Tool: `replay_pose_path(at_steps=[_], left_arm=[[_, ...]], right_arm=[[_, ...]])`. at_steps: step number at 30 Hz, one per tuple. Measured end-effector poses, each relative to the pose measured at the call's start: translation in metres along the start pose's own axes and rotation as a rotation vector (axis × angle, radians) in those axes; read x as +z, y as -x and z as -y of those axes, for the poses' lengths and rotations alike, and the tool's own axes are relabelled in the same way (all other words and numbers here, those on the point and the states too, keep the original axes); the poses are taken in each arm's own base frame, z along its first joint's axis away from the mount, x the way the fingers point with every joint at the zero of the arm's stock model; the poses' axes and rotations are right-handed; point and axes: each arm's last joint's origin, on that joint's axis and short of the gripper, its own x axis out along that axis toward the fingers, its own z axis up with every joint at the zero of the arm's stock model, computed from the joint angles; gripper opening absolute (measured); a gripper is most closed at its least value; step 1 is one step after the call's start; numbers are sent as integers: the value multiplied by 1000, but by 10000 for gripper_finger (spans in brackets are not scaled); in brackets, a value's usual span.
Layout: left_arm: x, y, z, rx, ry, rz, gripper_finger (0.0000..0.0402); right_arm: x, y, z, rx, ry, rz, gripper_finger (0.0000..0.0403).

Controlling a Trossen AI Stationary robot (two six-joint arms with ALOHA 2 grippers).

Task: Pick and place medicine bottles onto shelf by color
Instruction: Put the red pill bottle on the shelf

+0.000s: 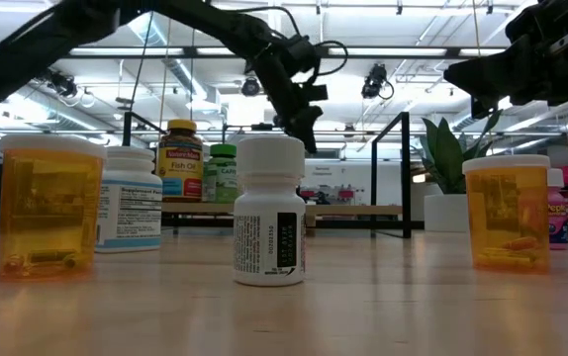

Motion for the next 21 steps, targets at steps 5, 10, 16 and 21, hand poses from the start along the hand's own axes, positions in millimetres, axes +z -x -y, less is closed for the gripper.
replay_pose_path(at_steps=[5,10,16,21], left_arm=[[1,-17,1,0,3,1,168],[-3,-41,5,22,7,-53,225],[-8,-59,9,29,-32,-104,248],[-12,-64,10,42,-92,-170,238]], right_arm=[[0,0,0,0,0,0,62],[0,0,0,0,0,0,62],[0,0,0,0,0,0,62],[0,0,0,0,0,0,62]])
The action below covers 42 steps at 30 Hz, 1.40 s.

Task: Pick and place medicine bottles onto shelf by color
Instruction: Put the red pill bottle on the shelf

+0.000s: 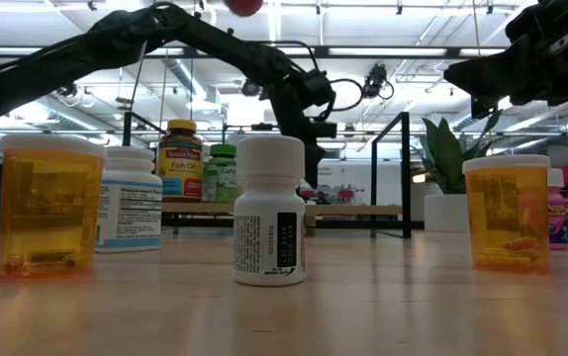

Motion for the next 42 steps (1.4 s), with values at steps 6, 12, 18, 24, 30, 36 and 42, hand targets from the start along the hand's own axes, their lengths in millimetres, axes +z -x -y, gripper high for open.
replay_pose_path(at_steps=[6,12,18,24,30,36,42], left_arm=[[-6,-3,3,-25,-76,-59,220],[-12,-4,6,-98,-105,-92,207],[-10,-14,7,-62,-104,-74,213],[-9,-15,7,-59,-121,-64,212],[-15,-16,2,-89,-113,-85,206],[-16,-16,2,-106,-140,-92,206],[-19,-26,7,-118,-144,-109,209]], right_arm=[[0,0,0,0,0,0,62],[0,0,0,0,0,0,62],[0,0,0,0,0,0,62],[0,0,0,0,0,0,62],[0,0,0,0,0,0,62],[0,0,0,0,0,0,62],[0,0,0,0,0,0,62]])
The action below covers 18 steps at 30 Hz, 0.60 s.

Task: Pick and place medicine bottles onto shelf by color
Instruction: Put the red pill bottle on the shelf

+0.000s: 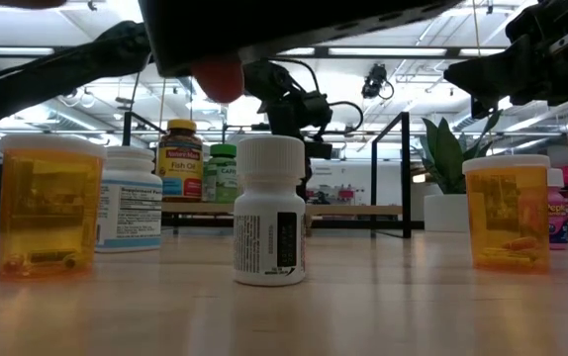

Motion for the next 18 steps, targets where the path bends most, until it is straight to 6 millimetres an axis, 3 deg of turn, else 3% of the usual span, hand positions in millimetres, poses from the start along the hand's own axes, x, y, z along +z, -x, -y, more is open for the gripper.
replay_pose_path(at_steps=[18], left_arm=[[-10,-4,-10,-6,45,-29,215]], right_arm=[[0,0,0,0,0,0,62]])
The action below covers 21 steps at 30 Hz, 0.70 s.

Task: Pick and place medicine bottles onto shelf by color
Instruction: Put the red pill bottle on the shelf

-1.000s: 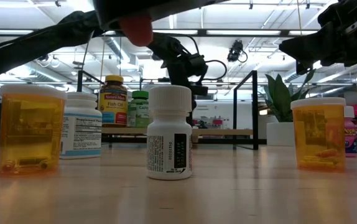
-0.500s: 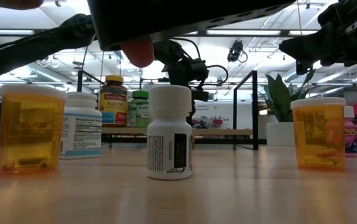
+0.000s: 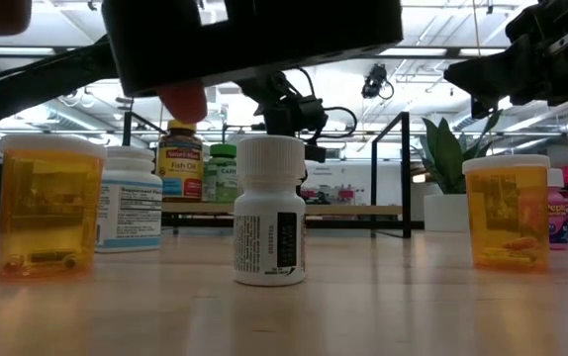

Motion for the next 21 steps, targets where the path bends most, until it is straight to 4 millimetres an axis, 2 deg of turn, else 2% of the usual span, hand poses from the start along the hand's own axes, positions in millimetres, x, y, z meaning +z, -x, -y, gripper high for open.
replay_pose_path(at_steps=[6,16,21], left_arm=[[0,-4,-2,-17,7,22,224],[-1,-7,-1,-5,-4,8,286],[-2,-7,-3,-15,0,12,286]], right_arm=[[0,0,0,0,0,0,62],[0,0,0,0,0,0,62],[0,0,0,0,0,0,62]])
